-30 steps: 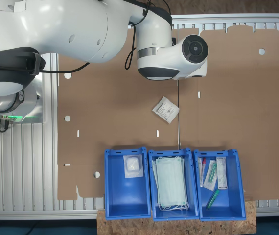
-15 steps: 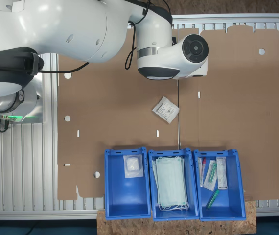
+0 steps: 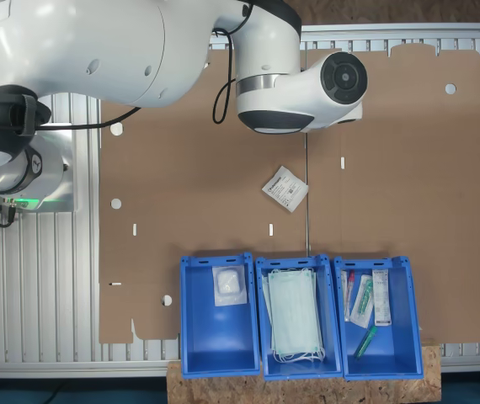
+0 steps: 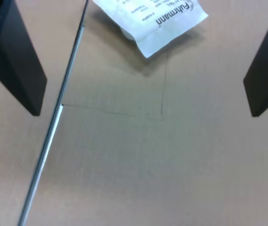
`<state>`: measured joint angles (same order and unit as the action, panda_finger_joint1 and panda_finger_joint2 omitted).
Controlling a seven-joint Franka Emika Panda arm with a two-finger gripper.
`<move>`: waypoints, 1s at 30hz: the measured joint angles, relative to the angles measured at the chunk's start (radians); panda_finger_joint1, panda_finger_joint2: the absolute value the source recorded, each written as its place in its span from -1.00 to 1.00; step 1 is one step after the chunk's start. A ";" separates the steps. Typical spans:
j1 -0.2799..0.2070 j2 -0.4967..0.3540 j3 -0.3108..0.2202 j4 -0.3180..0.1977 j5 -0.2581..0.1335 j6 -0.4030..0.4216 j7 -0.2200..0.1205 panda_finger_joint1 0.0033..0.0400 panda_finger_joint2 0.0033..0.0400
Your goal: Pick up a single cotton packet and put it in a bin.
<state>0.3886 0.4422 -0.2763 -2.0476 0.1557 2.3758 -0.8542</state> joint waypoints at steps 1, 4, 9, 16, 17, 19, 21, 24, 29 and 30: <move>0.000 -0.007 0.000 -0.001 0.000 -0.007 -0.014 1.00 1.00; 0.000 -0.026 0.000 -0.008 -0.001 -0.025 -0.057 1.00 1.00; 0.000 -0.067 -0.001 -0.028 -0.032 -0.052 -0.137 1.00 1.00; 0.000 -0.102 -0.004 -0.049 -0.106 -0.071 -0.208 1.00 1.00; 0.000 -0.107 -0.005 -0.052 -0.119 -0.073 -0.220 1.00 1.00; 0.000 -0.115 -0.007 -0.057 -0.142 -0.077 -0.245 1.00 1.00; 0.000 -0.122 -0.009 -0.062 -0.162 -0.081 -0.272 1.00 1.00; 0.000 -0.128 -0.016 -0.065 -0.186 -0.085 -0.318 1.00 1.00; 0.000 -0.134 -0.029 -0.067 -0.214 -0.089 -0.400 1.00 1.00; 0.000 -0.135 -0.031 -0.068 -0.218 -0.089 -0.416 1.00 1.00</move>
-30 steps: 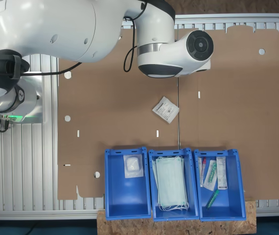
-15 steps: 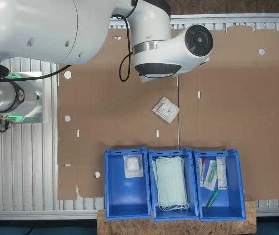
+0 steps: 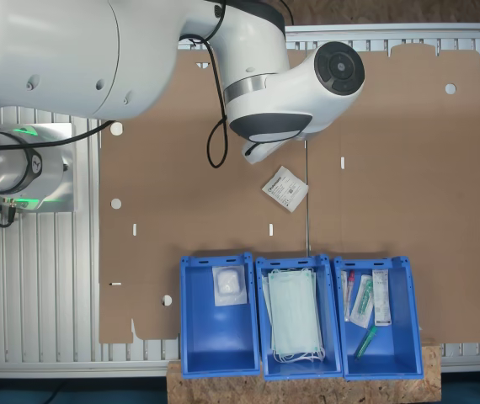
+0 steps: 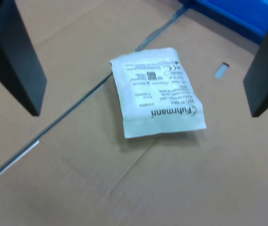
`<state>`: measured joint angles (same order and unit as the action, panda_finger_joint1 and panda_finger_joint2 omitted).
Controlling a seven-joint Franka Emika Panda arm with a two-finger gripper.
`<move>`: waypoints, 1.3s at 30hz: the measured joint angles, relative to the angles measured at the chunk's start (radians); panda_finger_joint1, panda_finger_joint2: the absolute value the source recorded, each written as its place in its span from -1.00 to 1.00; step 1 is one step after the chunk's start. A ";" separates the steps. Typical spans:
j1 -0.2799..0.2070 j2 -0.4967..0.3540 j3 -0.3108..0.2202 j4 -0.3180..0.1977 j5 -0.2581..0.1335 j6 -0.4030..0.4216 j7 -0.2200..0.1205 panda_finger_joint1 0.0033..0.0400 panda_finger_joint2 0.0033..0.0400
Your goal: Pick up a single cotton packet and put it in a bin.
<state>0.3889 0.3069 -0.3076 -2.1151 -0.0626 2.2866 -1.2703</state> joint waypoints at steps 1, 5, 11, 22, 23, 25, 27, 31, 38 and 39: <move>0.000 -0.001 -0.003 0.000 -0.004 0.000 -0.016 1.00 1.00; 0.000 -0.003 -0.014 -0.002 -0.018 0.000 -0.080 1.00 1.00; 0.000 -0.005 -0.032 -0.007 -0.030 0.002 -0.167 1.00 1.00; 0.000 -0.005 -0.054 -0.037 -0.042 0.032 -0.302 1.00 1.00; 0.000 -0.005 -0.056 -0.040 -0.043 0.036 -0.312 1.00 1.00; 0.000 -0.005 -0.058 -0.047 -0.044 0.044 -0.330 1.00 1.00; 0.000 -0.005 -0.060 -0.054 -0.044 0.052 -0.348 1.00 1.00; 0.000 -0.005 -0.065 -0.064 -0.045 0.068 -0.379 1.00 1.00; 0.000 -0.004 -0.071 -0.073 -0.046 0.095 -0.420 1.00 1.00; 0.000 -0.004 -0.072 -0.073 -0.046 0.098 -0.426 1.00 1.00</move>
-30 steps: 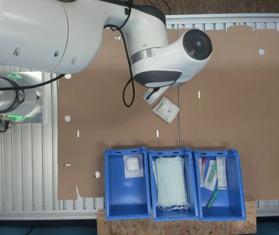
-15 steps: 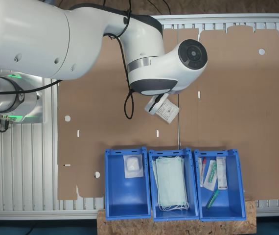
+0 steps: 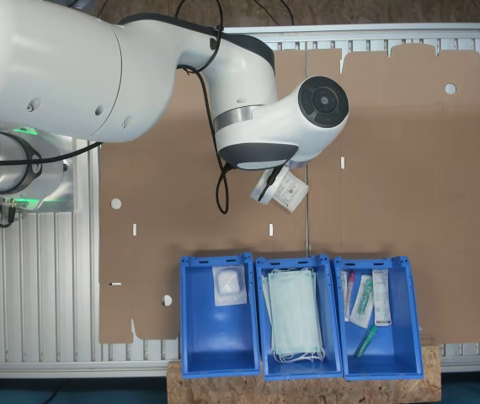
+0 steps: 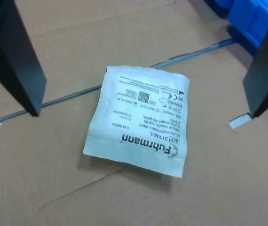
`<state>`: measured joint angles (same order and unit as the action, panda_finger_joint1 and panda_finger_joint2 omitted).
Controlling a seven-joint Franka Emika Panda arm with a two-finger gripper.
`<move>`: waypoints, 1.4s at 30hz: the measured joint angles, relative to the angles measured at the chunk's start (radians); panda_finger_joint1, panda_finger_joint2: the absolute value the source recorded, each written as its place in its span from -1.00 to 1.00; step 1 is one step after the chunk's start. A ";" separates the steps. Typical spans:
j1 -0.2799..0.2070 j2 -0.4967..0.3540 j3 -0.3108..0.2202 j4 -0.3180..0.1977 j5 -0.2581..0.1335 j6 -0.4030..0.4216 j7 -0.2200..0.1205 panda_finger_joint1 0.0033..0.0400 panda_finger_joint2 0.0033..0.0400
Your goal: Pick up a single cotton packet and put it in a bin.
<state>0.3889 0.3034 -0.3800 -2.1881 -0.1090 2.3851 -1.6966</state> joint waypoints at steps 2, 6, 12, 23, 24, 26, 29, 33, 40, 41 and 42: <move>0.000 0.002 -0.003 0.000 0.000 0.007 -0.009 1.00 1.00; -0.001 0.007 -0.007 0.000 0.000 0.017 -0.027 1.00 1.00; -0.005 0.020 -0.011 0.003 0.000 0.029 -0.049 1.00 1.00; -0.010 0.053 -0.016 0.003 0.000 0.067 -0.079 1.00 1.00; -0.010 0.061 -0.016 0.003 0.000 0.075 -0.083 1.00 1.00; -0.010 0.068 -0.016 0.003 0.000 0.083 -0.086 1.00 1.00; -0.010 0.080 -0.016 0.003 0.000 0.093 -0.087 1.00 1.00; -0.010 0.092 -0.016 0.004 0.000 0.103 -0.087 1.00 1.00; -0.010 0.110 -0.016 0.008 0.000 0.117 -0.087 1.00 1.00; -0.010 0.112 -0.016 0.008 0.000 0.119 -0.087 1.00 1.00; -0.010 0.114 -0.016 0.009 0.000 0.121 -0.087 1.00 1.00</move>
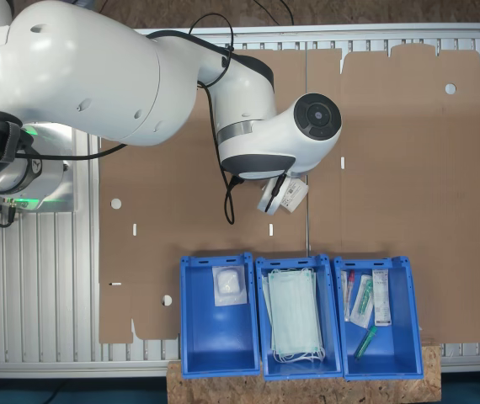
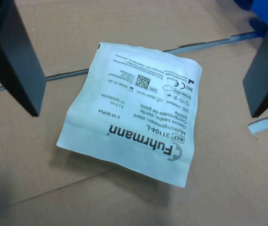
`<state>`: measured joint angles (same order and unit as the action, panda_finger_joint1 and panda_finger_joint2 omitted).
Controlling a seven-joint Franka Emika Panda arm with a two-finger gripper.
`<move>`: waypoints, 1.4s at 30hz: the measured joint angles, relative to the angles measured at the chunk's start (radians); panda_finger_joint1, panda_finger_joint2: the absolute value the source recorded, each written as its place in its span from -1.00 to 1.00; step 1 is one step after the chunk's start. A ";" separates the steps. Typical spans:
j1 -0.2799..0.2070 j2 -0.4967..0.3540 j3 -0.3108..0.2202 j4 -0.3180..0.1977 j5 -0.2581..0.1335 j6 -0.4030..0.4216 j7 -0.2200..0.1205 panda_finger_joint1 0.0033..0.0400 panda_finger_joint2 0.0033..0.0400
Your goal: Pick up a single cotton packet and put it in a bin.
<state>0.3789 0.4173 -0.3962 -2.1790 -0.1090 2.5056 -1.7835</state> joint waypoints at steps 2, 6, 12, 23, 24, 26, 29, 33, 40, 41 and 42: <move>0.000 0.004 0.000 0.002 0.000 0.004 0.000 1.00 1.00; -0.001 0.014 0.000 0.005 0.000 0.015 0.000 1.00 1.00; -0.002 0.027 0.000 0.006 0.000 0.035 0.000 1.00 1.00; -0.005 0.047 0.000 0.007 0.000 0.055 0.000 1.00 1.00; -0.005 0.048 0.000 0.007 0.000 0.057 0.000 1.00 1.00; -0.006 0.050 0.000 0.007 0.000 0.059 0.000 1.00 1.00; -0.009 0.056 0.000 0.007 0.000 0.067 0.000 1.00 1.00; -0.013 0.065 0.000 0.009 0.000 0.079 0.000 1.00 1.00; -0.019 0.079 0.000 0.010 0.000 0.092 0.000 1.00 1.00; -0.020 0.081 0.000 0.011 0.000 0.094 0.000 1.00 1.00; -0.021 0.082 0.000 0.011 0.000 0.096 0.000 1.00 1.00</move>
<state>0.3583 0.4998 -0.3961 -2.1679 -0.1089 2.6013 -1.7836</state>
